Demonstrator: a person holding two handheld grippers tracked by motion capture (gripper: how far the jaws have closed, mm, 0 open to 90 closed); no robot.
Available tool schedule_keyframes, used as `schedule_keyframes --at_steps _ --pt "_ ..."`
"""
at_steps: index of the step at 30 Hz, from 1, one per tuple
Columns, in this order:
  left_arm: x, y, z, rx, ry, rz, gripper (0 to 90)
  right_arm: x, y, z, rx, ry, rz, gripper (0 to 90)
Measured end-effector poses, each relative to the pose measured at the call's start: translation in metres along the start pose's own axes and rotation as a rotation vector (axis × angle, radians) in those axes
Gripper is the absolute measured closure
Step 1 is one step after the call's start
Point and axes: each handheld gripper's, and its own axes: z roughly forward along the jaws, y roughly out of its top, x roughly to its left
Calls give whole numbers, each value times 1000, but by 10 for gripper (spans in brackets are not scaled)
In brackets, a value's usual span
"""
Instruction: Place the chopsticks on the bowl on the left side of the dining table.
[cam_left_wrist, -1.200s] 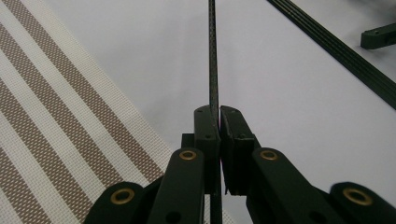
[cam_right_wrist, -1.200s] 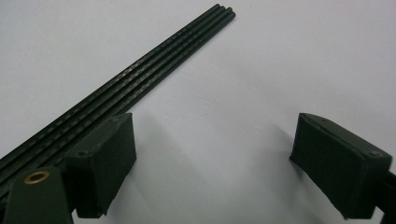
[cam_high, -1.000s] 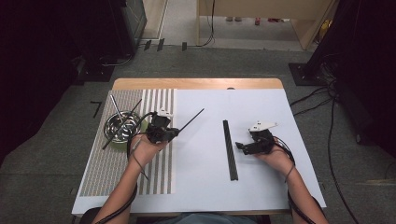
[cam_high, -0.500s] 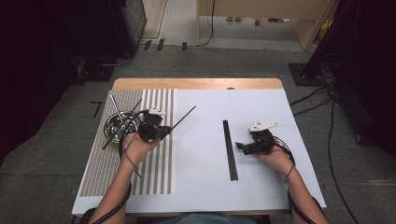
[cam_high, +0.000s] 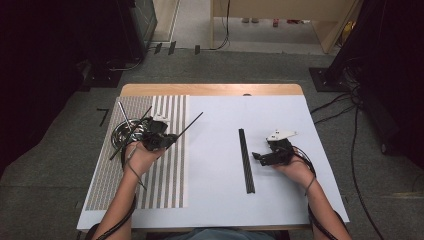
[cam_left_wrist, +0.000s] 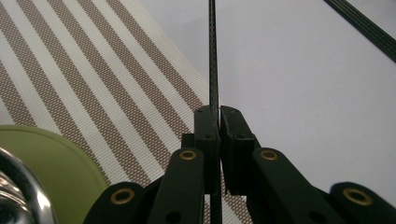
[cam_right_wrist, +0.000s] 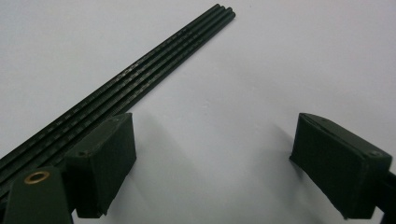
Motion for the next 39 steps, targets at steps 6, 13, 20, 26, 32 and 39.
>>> schedule_keyframes --at_steps 6,13,20,26,32,39 --pt "6 -2 -2 5 24 -8 877 0 0 0 0 0 0 133" --pt "11 -4 -6 9 51 1 877 0 0 0 0 0 0 133" --pt "15 -6 -12 9 54 1 877 0 0 0 0 0 0 133" --pt "21 -8 -16 9 47 -20 876 0 0 0 0 0 0 133" --pt "26 -9 -21 1 39 -41 876 0 0 0 0 0 -1 133" --pt "31 -11 -29 -5 43 -58 877 0 0 0 0 0 -1 133"
